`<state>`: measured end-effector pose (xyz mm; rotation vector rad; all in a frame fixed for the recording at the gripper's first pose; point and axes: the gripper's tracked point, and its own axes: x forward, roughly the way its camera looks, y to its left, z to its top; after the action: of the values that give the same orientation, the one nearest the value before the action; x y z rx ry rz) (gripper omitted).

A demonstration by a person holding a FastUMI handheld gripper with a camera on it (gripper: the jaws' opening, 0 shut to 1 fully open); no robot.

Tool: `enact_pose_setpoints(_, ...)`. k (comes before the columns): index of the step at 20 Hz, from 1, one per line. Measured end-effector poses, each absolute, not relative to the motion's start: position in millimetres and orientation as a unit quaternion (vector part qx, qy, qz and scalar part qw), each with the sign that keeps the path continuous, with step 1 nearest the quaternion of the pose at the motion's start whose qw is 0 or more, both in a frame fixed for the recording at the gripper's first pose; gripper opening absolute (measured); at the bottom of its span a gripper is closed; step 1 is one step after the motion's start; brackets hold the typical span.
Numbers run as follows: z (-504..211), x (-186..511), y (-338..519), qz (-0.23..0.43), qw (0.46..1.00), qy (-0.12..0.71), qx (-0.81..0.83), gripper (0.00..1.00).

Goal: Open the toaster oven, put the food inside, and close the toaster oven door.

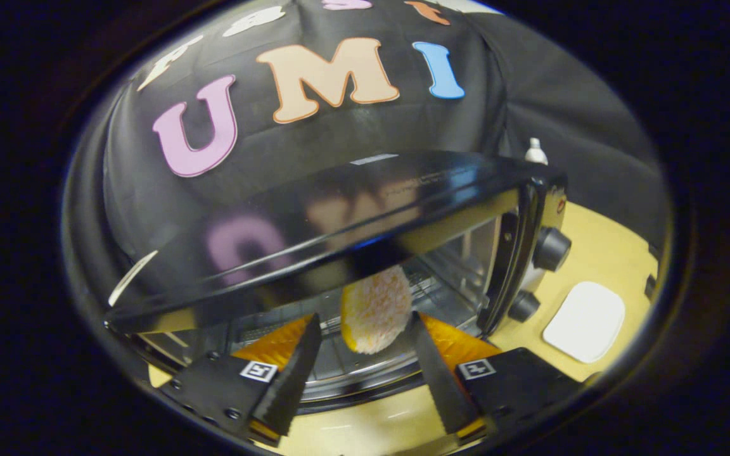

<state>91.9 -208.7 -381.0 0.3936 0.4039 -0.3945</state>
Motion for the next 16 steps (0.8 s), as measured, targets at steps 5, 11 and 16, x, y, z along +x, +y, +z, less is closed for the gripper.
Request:
enact_pose_setpoints(5,-360.9,59.2,-188.5,-0.178,0.943,0.168,0.225,0.99)
enact_pose_setpoints(11,-338.4,-9.7,-171.1,-0.167,0.957,0.157,0.176,0.99)
enact_pose_setpoints(16,-351.8,-62.8,-162.9,-0.158,0.967,0.181,0.087,0.99)
